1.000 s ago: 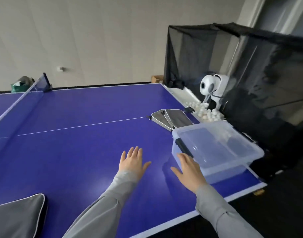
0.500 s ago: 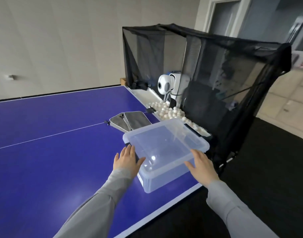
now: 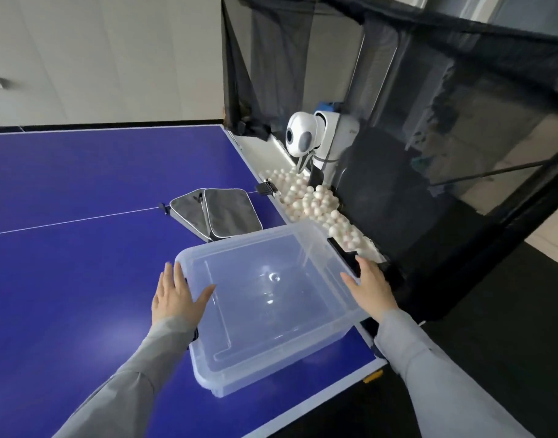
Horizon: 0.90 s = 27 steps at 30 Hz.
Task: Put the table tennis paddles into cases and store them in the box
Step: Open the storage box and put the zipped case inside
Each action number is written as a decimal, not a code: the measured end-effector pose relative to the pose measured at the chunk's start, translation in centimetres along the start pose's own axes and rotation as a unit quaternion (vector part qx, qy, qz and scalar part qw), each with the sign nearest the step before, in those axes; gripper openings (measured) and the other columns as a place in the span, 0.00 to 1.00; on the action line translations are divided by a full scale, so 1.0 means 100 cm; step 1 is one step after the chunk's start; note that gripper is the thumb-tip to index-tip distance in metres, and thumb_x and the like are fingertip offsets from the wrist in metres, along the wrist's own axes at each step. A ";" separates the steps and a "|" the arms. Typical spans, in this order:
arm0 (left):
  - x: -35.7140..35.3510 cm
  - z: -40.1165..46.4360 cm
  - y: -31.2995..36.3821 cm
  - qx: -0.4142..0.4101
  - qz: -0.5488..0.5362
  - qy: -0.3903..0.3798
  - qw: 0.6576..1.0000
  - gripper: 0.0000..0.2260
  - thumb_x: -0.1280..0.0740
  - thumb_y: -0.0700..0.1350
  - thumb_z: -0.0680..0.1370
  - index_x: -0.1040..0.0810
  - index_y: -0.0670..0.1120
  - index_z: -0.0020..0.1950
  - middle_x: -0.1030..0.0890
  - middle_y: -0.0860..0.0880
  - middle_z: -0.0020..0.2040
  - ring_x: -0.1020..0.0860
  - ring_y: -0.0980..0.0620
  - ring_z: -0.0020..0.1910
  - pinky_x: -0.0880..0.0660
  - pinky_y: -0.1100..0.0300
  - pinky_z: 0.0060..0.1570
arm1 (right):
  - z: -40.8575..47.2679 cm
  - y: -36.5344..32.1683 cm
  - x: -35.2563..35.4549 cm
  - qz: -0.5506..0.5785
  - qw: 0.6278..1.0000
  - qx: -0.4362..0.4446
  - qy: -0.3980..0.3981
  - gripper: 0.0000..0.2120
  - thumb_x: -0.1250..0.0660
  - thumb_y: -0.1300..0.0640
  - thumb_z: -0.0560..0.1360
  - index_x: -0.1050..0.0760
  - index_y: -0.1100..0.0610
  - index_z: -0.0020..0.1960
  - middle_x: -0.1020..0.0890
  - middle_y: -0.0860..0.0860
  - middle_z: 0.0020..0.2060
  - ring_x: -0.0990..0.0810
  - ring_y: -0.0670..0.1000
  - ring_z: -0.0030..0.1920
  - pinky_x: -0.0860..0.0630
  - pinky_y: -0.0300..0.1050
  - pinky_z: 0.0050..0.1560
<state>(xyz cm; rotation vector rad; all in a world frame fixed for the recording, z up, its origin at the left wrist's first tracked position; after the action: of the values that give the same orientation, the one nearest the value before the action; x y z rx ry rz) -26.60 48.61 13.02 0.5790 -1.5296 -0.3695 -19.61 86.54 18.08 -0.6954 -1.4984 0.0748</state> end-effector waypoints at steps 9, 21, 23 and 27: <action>-0.037 -0.011 -0.039 0.185 -0.277 -0.031 0.943 0.47 0.22 0.54 0.66 0.48 0.56 0.77 0.31 0.54 0.69 0.28 0.44 0.64 0.26 0.49 0.55 | 0.094 0.028 -0.024 0.138 0.988 -0.030 -0.063 0.30 0.32 0.49 0.75 0.37 0.60 0.71 0.29 0.58 0.66 0.29 0.56 0.64 0.33 0.49 0.65; -0.040 -0.021 -0.048 0.251 -0.436 -0.005 0.864 0.36 0.19 0.37 0.60 0.26 0.55 0.64 0.18 0.51 0.51 0.18 0.51 0.44 0.22 0.59 0.35 | 0.128 0.049 -0.071 0.361 0.914 -0.016 -0.186 0.15 0.29 0.58 0.74 0.26 0.43 0.56 0.20 0.40 0.52 0.22 0.39 0.53 0.28 0.42 0.57; -0.043 -0.020 -0.050 0.261 -0.438 -0.011 0.860 0.36 0.21 0.41 0.56 0.26 0.57 0.62 0.18 0.50 0.51 0.18 0.47 0.46 0.22 0.56 0.39 | 0.130 0.049 -0.072 0.384 0.905 -0.012 -0.183 0.14 0.29 0.61 0.73 0.23 0.44 0.52 0.18 0.39 0.48 0.20 0.36 0.50 0.28 0.36 0.51; -0.049 -0.018 -0.057 0.271 -0.460 -0.034 0.845 0.35 0.21 0.37 0.57 0.25 0.58 0.60 0.16 0.50 0.49 0.18 0.44 0.46 0.22 0.52 0.41 | 0.132 0.052 -0.076 0.400 0.895 -0.003 -0.197 0.13 0.30 0.61 0.74 0.21 0.47 0.55 0.15 0.42 0.50 0.18 0.40 0.52 0.26 0.35 0.49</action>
<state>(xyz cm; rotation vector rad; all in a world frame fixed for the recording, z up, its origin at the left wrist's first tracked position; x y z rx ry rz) -24.21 47.01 5.86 1.7864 -1.3221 -0.6865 -30.75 92.22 7.88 -1.3255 -1.4928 0.8842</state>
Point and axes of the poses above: each hand's wrist, its own z-axis towards the middle knuckle, its own x-axis out of the back of the hand, y = z × x, the point moved 8 cm from there along z, towards the middle knuckle
